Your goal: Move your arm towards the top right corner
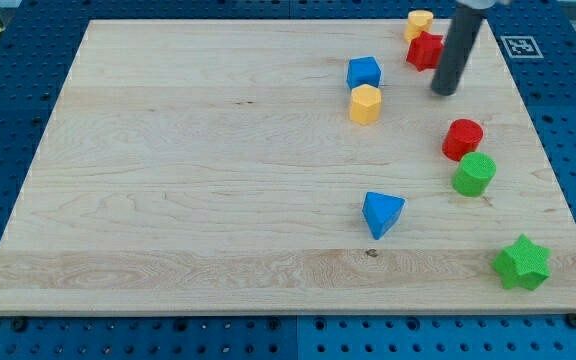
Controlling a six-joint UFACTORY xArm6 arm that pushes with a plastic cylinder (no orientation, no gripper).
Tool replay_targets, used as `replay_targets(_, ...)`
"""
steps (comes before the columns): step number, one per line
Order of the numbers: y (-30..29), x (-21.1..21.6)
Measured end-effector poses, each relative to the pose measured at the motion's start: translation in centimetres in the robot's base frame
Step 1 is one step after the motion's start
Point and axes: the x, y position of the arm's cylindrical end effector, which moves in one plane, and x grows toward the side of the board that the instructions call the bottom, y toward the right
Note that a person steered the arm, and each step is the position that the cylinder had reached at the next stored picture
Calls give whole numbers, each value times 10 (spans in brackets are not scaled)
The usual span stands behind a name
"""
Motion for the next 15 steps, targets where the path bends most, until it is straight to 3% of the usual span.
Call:
replay_targets(3, 26, -106)
replay_targets(5, 7, -132)
replay_targets(9, -16, -132)
replay_targets(15, 7, -116)
